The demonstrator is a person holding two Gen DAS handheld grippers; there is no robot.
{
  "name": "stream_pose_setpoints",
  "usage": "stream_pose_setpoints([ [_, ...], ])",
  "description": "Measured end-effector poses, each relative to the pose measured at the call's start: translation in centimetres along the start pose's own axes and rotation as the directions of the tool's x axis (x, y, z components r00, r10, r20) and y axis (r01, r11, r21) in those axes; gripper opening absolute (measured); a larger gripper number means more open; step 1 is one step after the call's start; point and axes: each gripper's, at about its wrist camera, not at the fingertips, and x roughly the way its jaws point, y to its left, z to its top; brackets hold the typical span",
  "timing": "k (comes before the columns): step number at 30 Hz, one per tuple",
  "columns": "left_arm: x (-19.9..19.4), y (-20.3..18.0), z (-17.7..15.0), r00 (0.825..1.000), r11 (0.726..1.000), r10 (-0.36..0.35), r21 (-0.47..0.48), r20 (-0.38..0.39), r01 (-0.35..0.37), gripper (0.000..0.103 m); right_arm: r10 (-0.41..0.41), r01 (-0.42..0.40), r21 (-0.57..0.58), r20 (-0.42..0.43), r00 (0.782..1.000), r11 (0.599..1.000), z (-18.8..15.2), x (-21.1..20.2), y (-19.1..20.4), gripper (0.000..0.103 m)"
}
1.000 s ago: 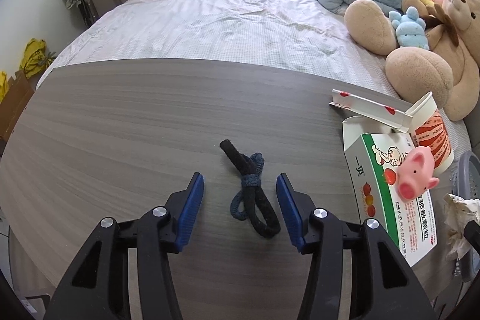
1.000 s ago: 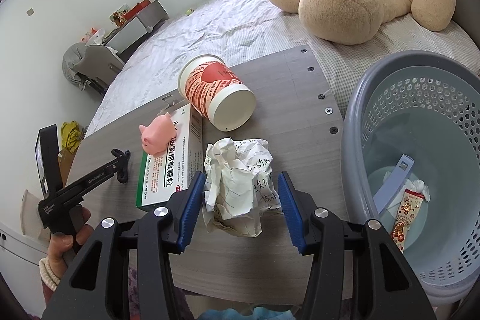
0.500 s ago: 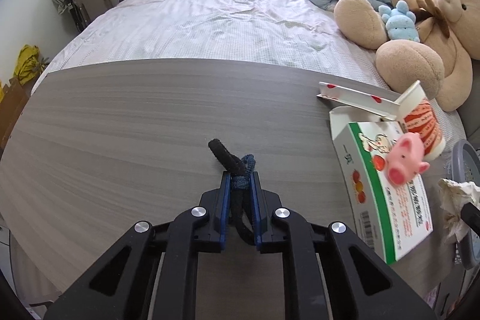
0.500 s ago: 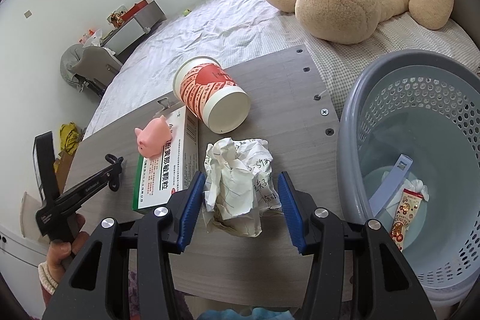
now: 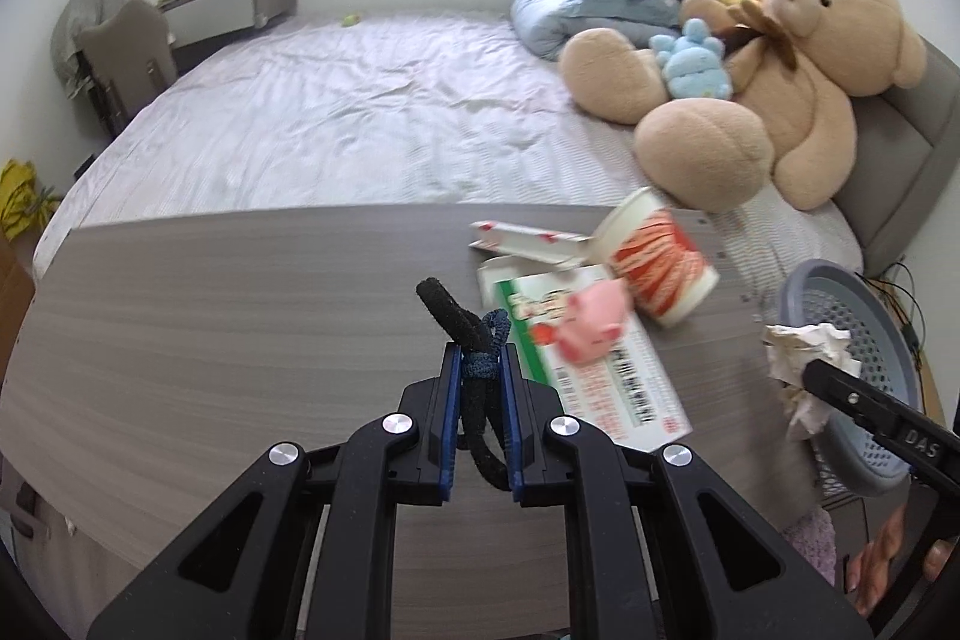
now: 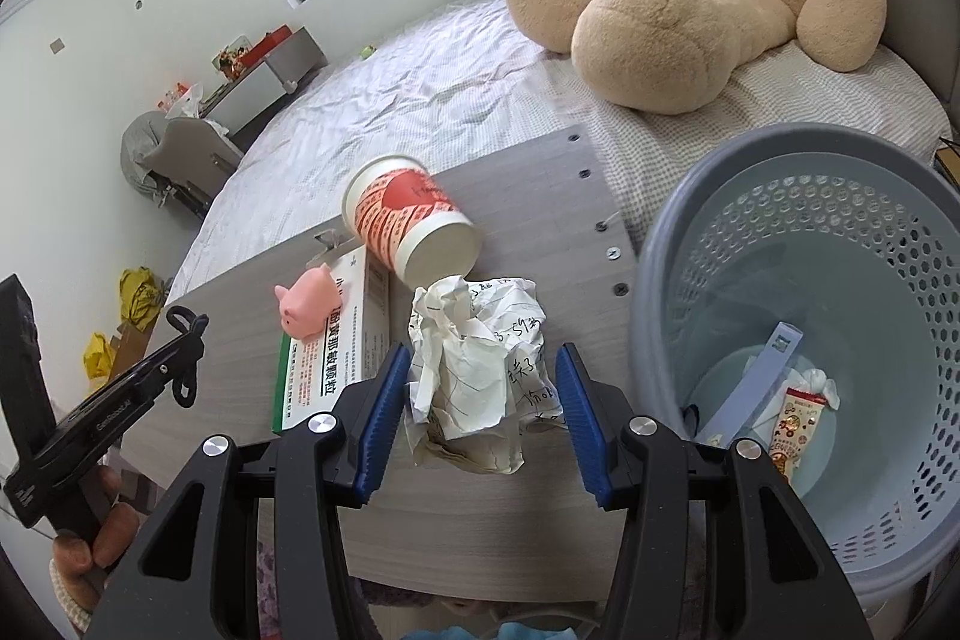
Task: Collect trash
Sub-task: 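Carry the black cord and crumpled paper over the grey basket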
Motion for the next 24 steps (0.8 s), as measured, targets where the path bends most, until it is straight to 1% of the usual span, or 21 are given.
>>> stream_pose_setpoints([
  [5,-0.2,-4.3,1.0,0.997,0.995,-0.069,0.071,0.018,0.068,0.013,-0.025,0.023,0.033,0.042,0.999,0.999,0.2,-2.3,-2.3,0.049],
  [8,-0.1,-7.4,1.4,0.993,0.987,-0.113,0.113,0.015,0.111,0.013,-0.049,0.045,0.058,0.063,0.997,0.997,0.3,-3.7,-4.0,0.049],
  [11,0.5,-10.7,1.6,0.986,0.973,-0.169,0.158,-0.006,0.168,0.013,-0.083,0.077,0.078,0.081,0.993,0.994,0.2,-4.9,-6.0,0.049],
  [20,1.6,-18.5,1.4,0.969,0.93,-0.24,0.271,-0.06,0.248,0.013,-0.143,0.126,0.155,0.103,0.984,0.98,0.3,-7.5,-11.9,0.049],
  [24,2.3,-21.0,1.4,0.962,0.913,-0.259,0.302,-0.087,0.273,0.013,-0.154,0.133,0.176,0.114,0.981,0.975,0.5,-8.1,-13.6,0.049],
])
